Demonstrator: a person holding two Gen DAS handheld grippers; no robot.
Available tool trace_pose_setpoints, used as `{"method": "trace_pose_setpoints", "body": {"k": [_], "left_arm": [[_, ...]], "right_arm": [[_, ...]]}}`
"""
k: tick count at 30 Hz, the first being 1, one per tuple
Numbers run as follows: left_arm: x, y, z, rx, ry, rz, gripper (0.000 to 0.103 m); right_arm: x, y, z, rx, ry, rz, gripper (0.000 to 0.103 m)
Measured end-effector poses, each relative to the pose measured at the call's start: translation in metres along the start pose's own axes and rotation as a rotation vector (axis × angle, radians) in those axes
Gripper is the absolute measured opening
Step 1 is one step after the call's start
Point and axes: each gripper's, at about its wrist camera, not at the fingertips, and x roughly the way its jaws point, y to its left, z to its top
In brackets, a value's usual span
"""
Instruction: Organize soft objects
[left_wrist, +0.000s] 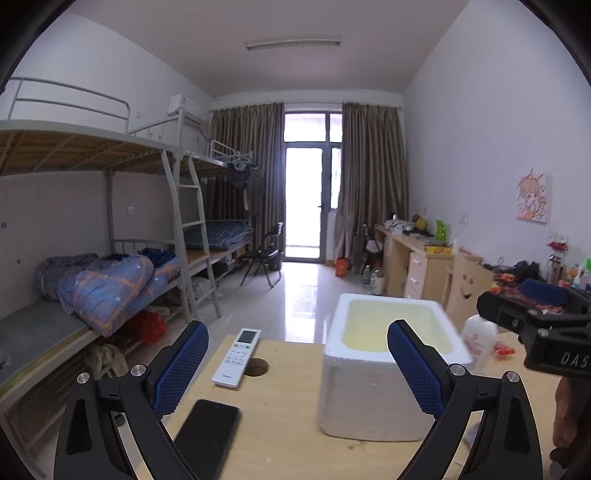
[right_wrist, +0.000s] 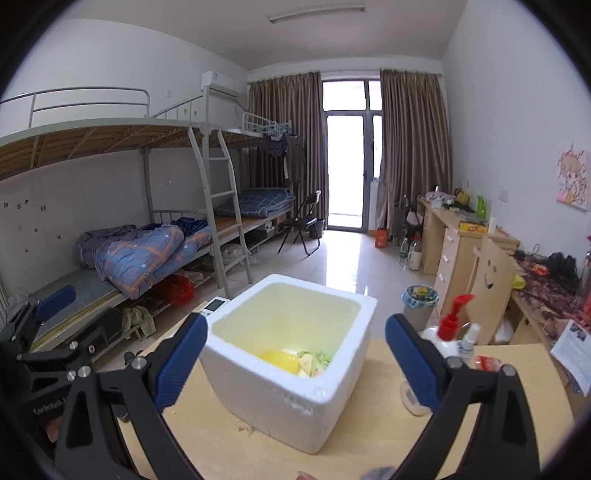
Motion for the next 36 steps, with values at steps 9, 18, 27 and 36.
{"method": "trace_pose_setpoints", "body": {"k": [9,18,27,36], "left_arm": [[-0.044,-0.020,0.004,0.020,-0.017,-0.043,0.098],[-0.092,-0.038,0.001,0.039,-0.059,-0.092,0.098],[-0.122,-0.048,-0.007,0.040,-0.076,-0.105,0.102],[-0.144,-0.053,-0.018,0.044,-0.083,-0.112,0.102]], "right_arm": [[-0.061,-0.008,-0.012,0.017,-0.056,0.002,0.099],[-0.104,-0.013,-0.027,0.032,-0.102,-0.015,0.099],[-0.137,-0.010,-0.045,0.012,-0.147,-0.024,0.103],[-0.158,-0.008,-0.065,0.009,-0.153,-0.029,0.103]]}}
